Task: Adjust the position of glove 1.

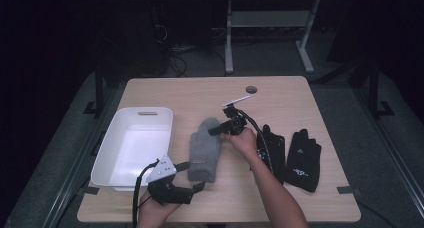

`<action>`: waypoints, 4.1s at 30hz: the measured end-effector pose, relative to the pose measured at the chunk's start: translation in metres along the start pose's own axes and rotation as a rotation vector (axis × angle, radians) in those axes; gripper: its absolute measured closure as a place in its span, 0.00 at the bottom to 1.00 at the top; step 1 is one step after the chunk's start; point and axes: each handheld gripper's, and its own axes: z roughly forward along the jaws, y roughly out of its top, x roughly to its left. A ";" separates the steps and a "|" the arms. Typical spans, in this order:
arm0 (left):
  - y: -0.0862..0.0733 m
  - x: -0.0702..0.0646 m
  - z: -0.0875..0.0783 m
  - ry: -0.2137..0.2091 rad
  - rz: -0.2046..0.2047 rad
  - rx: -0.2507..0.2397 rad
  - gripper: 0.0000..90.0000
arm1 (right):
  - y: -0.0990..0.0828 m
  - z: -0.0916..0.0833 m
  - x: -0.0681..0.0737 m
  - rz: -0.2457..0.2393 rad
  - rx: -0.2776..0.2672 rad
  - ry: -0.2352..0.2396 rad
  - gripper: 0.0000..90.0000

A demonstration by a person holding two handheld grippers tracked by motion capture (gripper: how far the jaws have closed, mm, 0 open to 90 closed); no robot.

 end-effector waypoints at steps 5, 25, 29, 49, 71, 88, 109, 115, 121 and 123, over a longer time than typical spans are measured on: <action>0.006 0.003 0.001 0.008 -0.062 0.009 0.19 | -0.003 -0.008 0.005 -0.036 -0.026 -0.002 0.81; 0.026 0.028 0.026 0.095 -0.280 0.110 0.23 | -0.027 -0.057 0.012 -0.200 -0.167 0.014 0.82; 0.026 0.024 0.036 0.107 -0.273 0.159 0.22 | -0.034 -0.063 0.006 -0.195 -0.168 0.006 0.82; 0.003 0.047 0.073 -0.046 -0.572 0.313 0.21 | -0.046 -0.067 -0.003 -0.197 -0.164 -0.006 0.82; 0.009 0.042 0.070 -0.089 -0.538 0.271 0.58 | -0.046 -0.077 -0.004 -0.181 -0.171 -0.015 0.82; 0.027 0.033 0.061 -0.086 -0.480 0.237 0.58 | -0.041 -0.095 0.004 -0.136 -0.224 0.015 0.82; 0.057 0.027 0.043 -0.088 -0.415 0.195 0.57 | -0.024 -0.127 0.029 -0.107 -0.285 0.041 0.81; 0.066 0.027 0.032 -0.099 -0.404 0.179 0.57 | -0.018 -0.135 0.036 -0.101 -0.302 0.062 0.81; 0.070 0.030 0.023 -0.102 -0.399 0.161 0.57 | -0.010 -0.139 0.046 -0.090 -0.311 0.079 0.81; 0.072 0.032 0.019 -0.099 -0.395 0.156 0.57 | -0.006 -0.140 0.050 -0.094 -0.311 0.082 0.81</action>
